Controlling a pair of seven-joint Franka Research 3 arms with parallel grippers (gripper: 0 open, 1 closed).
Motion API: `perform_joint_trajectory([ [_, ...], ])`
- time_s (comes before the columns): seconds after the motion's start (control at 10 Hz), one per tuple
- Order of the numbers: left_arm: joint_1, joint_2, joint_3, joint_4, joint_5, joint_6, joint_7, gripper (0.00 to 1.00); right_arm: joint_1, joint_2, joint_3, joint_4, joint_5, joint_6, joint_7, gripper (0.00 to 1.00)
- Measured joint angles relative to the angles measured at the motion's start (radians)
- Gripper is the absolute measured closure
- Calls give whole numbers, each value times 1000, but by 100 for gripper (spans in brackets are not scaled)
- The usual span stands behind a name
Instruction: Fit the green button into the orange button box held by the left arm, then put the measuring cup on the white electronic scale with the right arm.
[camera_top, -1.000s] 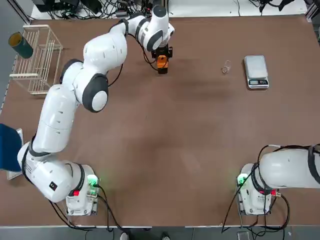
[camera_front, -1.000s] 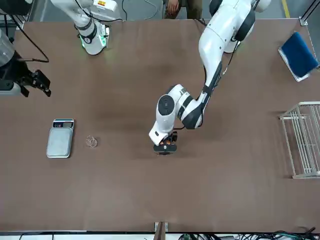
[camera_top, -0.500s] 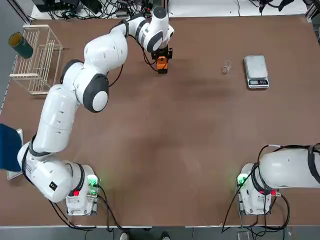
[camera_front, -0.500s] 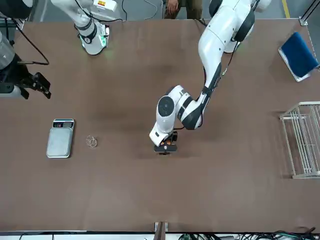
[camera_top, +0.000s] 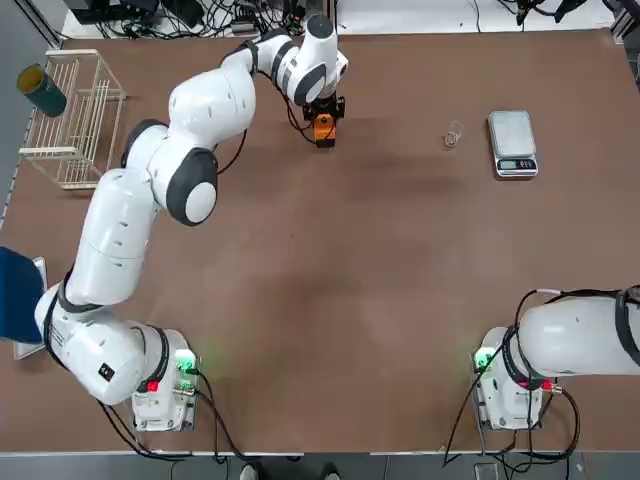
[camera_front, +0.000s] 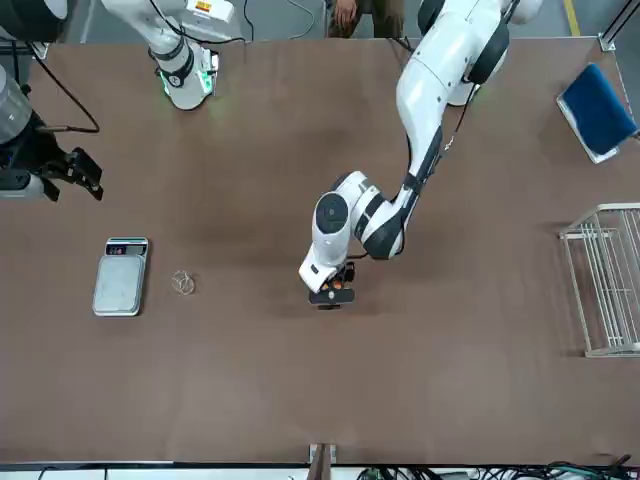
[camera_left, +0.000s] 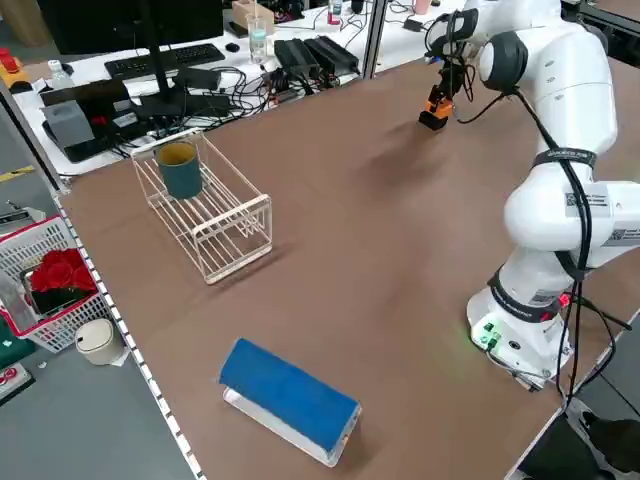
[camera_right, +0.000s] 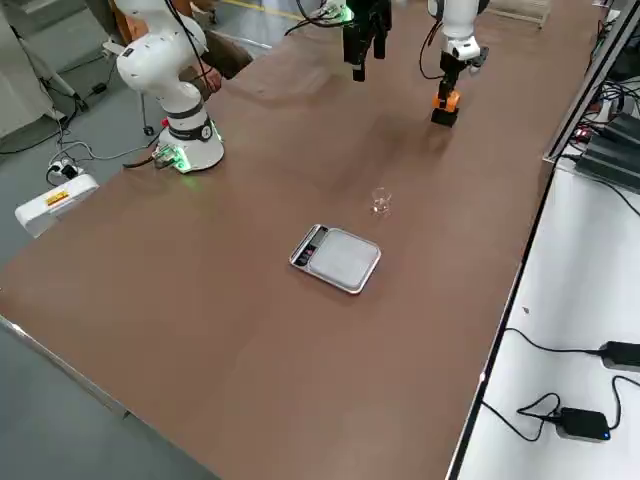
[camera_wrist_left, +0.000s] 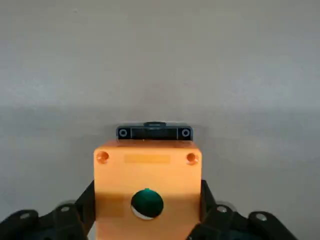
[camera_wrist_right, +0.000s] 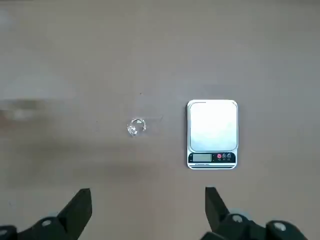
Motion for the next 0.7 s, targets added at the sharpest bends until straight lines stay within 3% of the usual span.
perform_joint_trajectory([
  [0.7,-1,0,0,0,0,1,-23,21,6,7,6,0,0,2,-1,0],
])
